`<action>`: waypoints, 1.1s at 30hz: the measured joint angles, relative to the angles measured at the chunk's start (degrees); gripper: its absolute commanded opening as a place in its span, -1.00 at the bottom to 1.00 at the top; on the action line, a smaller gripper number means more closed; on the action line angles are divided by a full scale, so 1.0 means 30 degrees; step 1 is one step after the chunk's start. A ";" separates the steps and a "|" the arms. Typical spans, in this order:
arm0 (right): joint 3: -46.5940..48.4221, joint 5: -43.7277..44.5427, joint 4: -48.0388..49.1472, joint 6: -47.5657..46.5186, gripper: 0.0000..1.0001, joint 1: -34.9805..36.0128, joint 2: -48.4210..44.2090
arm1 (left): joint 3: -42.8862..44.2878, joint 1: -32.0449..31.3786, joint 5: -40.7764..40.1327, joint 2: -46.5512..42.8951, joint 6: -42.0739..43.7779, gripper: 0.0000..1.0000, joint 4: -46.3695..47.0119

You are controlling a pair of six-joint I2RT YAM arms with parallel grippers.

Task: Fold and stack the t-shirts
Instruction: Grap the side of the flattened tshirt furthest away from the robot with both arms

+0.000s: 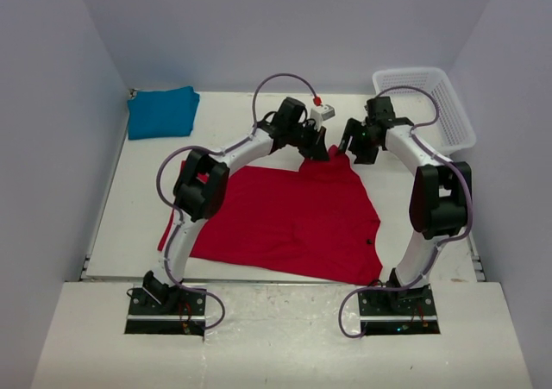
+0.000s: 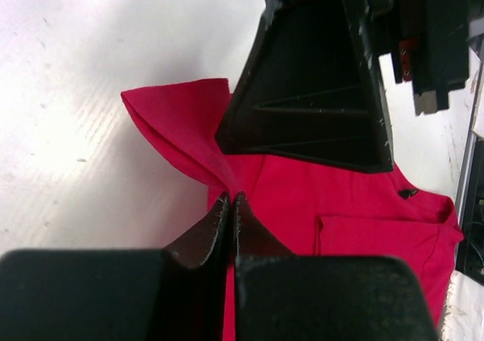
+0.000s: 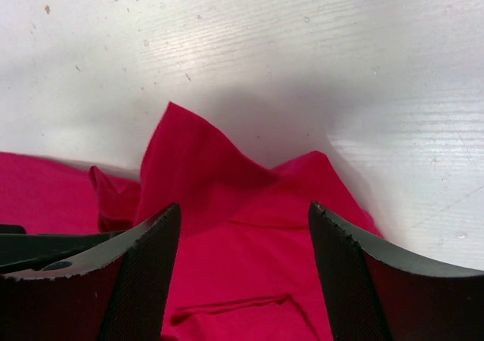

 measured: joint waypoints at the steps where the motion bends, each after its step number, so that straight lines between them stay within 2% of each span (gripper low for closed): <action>1: -0.0015 0.0000 0.0015 0.0007 0.38 0.0007 -0.0007 | -0.0277 -0.0066 0.0000 -0.0087 0.0007 -1.00 0.0036; 13: -0.1836 -0.0845 0.0044 0.0459 0.35 -0.0066 -0.1807 | -0.5289 -0.0474 -0.0066 -0.2098 -0.0080 -1.00 0.0801; 26: -0.5559 -0.1362 0.0401 0.0670 0.33 -0.0080 -0.4728 | -0.7868 -0.0991 0.0087 -0.3016 -0.0481 -0.99 0.2441; 27: -0.5763 -0.1406 0.0466 0.0663 0.33 -0.0080 -0.4830 | -0.8138 -0.1005 0.0102 -0.3096 -0.0546 -0.90 0.2572; 29: -0.6178 -0.1508 0.0619 0.0656 0.33 -0.0080 -0.4998 | -0.8633 -0.1005 0.0146 -0.3271 -0.0692 -0.85 0.2761; 32: -0.6645 -0.1698 0.0794 0.0627 0.31 -0.0036 -0.5195 | -0.9602 -0.1005 0.0146 -0.3759 -0.0823 -0.48 0.3133; 33: -0.6703 -0.1698 0.0816 0.0590 0.30 0.0036 -0.5209 | -1.0010 -0.1005 0.0080 -0.3993 -0.0903 -0.19 0.3293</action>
